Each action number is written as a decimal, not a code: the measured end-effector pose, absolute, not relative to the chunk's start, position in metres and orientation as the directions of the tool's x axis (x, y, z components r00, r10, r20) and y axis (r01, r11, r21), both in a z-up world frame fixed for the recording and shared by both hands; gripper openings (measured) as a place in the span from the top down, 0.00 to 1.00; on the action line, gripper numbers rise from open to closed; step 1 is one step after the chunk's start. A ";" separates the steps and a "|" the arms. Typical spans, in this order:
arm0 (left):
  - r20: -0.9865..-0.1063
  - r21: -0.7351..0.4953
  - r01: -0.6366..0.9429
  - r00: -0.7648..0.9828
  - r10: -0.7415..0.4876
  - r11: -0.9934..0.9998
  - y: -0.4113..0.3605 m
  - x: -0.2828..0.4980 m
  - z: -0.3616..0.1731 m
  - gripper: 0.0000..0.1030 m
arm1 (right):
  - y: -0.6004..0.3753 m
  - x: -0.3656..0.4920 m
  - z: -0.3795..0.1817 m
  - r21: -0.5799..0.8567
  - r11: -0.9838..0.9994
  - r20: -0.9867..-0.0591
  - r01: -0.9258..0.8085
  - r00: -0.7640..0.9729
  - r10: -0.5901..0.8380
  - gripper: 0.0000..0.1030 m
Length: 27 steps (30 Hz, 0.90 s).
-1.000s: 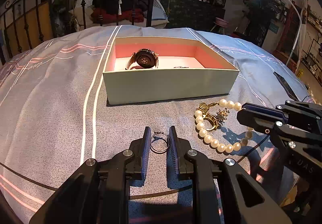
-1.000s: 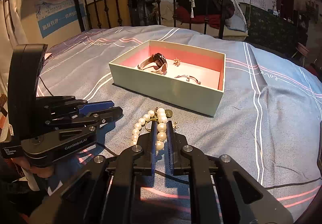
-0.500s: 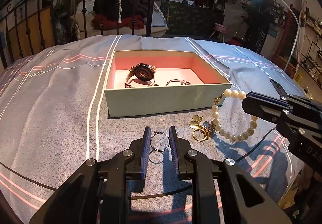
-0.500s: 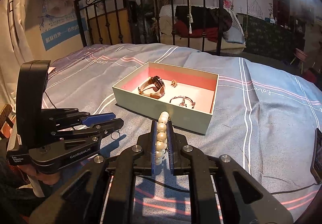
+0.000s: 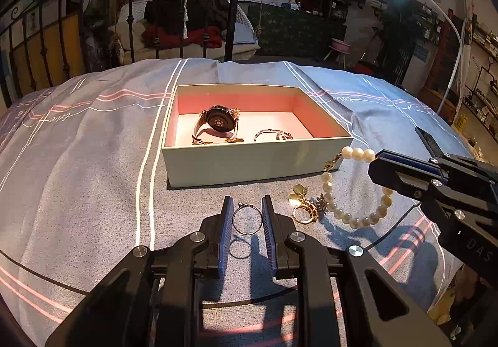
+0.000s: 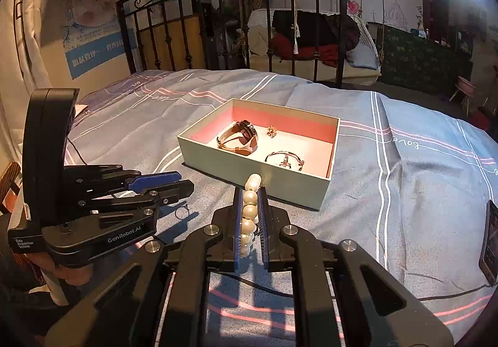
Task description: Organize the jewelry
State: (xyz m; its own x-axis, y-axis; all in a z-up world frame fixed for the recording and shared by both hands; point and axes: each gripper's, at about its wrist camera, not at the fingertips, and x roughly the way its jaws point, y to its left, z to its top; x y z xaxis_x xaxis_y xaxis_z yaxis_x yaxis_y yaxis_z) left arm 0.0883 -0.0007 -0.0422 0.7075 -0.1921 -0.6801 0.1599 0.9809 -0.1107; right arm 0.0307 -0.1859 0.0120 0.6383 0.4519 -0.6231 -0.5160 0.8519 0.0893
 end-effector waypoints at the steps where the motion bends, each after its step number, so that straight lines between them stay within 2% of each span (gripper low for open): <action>1: -0.678 -0.111 0.160 0.709 -0.193 0.981 -0.001 0.089 -0.041 0.82 | -0.186 0.031 0.012 0.091 0.851 -0.623 -0.517 0.637 0.454 0.90; 18: -0.617 -0.087 0.137 0.771 -0.161 0.987 -0.002 0.139 0.009 0.82 | -0.177 0.079 0.049 0.105 0.851 -0.549 -0.514 0.684 0.481 0.90; 27: -0.625 -0.082 0.116 0.768 -0.142 0.990 -0.005 0.191 0.024 0.82 | -0.161 0.132 0.055 0.089 0.864 -0.566 -0.495 0.689 0.453 0.90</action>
